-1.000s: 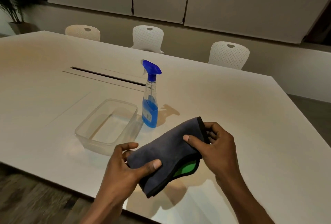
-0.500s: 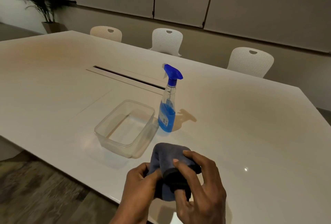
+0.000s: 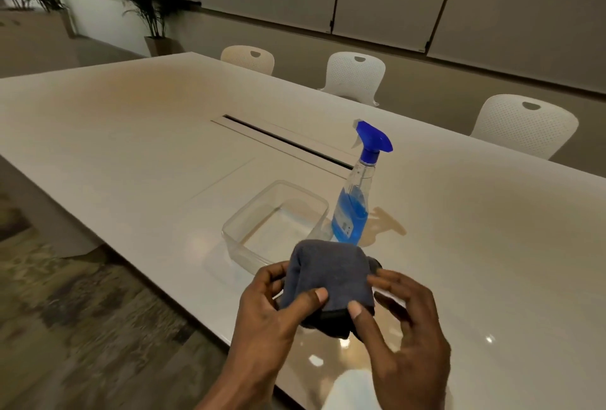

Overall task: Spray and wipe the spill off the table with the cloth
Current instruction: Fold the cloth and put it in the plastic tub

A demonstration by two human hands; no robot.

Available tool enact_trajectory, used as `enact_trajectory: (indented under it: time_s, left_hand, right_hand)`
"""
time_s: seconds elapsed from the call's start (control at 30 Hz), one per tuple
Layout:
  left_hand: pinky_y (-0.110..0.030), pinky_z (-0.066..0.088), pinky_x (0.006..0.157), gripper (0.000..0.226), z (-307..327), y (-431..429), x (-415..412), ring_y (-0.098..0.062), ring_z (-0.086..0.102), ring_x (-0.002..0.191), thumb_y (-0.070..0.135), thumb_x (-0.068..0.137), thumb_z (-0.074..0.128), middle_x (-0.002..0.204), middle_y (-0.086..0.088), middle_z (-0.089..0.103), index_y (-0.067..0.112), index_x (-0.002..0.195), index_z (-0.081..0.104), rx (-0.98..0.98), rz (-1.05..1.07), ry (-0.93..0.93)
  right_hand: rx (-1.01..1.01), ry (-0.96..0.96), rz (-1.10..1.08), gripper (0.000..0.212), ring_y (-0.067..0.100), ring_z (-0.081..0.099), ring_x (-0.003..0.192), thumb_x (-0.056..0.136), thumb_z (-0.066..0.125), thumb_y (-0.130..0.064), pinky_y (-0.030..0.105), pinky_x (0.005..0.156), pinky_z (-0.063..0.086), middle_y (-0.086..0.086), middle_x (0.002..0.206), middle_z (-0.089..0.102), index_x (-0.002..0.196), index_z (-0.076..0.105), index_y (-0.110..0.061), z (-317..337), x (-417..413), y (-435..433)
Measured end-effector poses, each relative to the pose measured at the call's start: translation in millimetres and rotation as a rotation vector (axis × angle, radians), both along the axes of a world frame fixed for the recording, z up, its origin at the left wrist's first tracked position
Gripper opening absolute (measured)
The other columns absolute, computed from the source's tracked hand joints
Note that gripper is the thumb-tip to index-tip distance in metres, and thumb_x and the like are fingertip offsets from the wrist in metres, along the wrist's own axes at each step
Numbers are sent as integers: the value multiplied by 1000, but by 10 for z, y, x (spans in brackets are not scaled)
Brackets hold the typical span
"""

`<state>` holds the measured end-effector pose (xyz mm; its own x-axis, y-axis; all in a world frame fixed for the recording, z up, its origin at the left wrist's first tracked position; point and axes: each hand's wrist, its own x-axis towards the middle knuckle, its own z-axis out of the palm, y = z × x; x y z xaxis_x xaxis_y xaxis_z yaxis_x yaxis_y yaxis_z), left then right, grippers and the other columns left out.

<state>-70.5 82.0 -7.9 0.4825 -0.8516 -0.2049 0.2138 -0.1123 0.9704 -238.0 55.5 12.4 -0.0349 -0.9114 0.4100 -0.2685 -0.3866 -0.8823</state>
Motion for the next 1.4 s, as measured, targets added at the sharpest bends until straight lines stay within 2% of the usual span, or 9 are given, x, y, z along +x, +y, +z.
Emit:
enact_trajectory:
  time_s: [0.17, 0.27, 0.4, 0.53, 0.67, 0.77, 0.9, 1.1, 1.4]
  left_hand:
    - [-54, 65, 97, 72, 99, -29, 178, -28, 80, 110, 44, 58, 89, 115, -3, 83, 22, 124, 72, -133, 31, 25]
    - [-60, 60, 105, 70, 179, -68, 258, -30, 79, 112, 44, 66, 89, 118, -6, 83, 19, 128, 70, -175, 77, 55]
    - [-52, 62, 101, 51, 255, -149, 387, -17, 79, 109, 54, 79, 82, 115, 7, 82, 31, 123, 70, -134, 142, -117]
    - [-23, 58, 91, 62, 261, -252, 557, -10, 70, 115, 90, 75, 70, 114, 14, 77, 40, 112, 70, -12, 176, -406]
    - [-46, 49, 107, 87, 127, -394, 666, -19, 55, 127, 94, 80, 55, 126, 7, 69, 24, 131, 68, 157, 251, -766]
    - [-40, 43, 102, 79, 4, -379, 653, -22, 47, 131, 77, 93, 58, 141, -4, 61, 14, 141, 56, 140, 350, -1034]
    - [-47, 49, 114, 79, -220, -375, 623, -32, 44, 153, 69, 101, 53, 162, -14, 51, 10, 153, 50, 43, 223, -1328]
    - [-40, 32, 131, 104, -582, -420, 546, -32, 37, 162, 87, 98, 37, 172, -11, 44, 6, 162, 45, 151, 17, -1489]
    - [-48, 8, 130, 82, -862, -510, 608, -35, 69, 135, 70, 108, 20, 142, -14, 74, 16, 133, 76, 263, -145, -1646]
  right_hand:
    - [494, -227, 318, 77, 13, 70, 115, 58, 98, -41, 34, 90, 61, -8, 125, 72, 126, 62, -37, 257, 82, -458]
    - [639, -315, 539, 67, 28, 75, 108, 72, 90, -25, 42, 87, 60, 8, 119, 77, 132, 61, -24, 364, 247, -647]
    - [550, -205, 540, 34, 27, 77, 101, 88, 77, -20, 45, 76, 63, 9, 109, 79, 120, 68, -22, 460, 611, -889]
    - [519, -113, 551, 38, 25, 78, 95, 88, 74, -16, 46, 80, 65, 13, 103, 79, 124, 65, -24, 491, 967, -1247]
    - [495, 24, 597, 43, 34, 78, 93, 89, 73, -9, 44, 81, 64, 22, 97, 78, 130, 66, -19, 487, 1263, -1610]
    - [501, 137, 624, 33, 37, 76, 95, 89, 71, -7, 52, 90, 62, 27, 99, 77, 119, 72, -22, 420, 1404, -1819]
    - [512, 311, 676, 26, 22, 77, 87, 88, 71, -7, 34, 77, 64, 11, 92, 80, 106, 76, -26, 314, 1530, -1971]
    - [632, 584, 752, 20, 29, 59, 73, 84, 73, -15, 37, 65, 49, 23, 81, 65, 91, 70, 4, 138, 1719, -2042]
    - [476, 962, 822, 41, 27, 65, 108, 90, 65, -18, 42, 87, 62, 10, 128, 61, 130, 60, -17, -15, 1932, -1992]
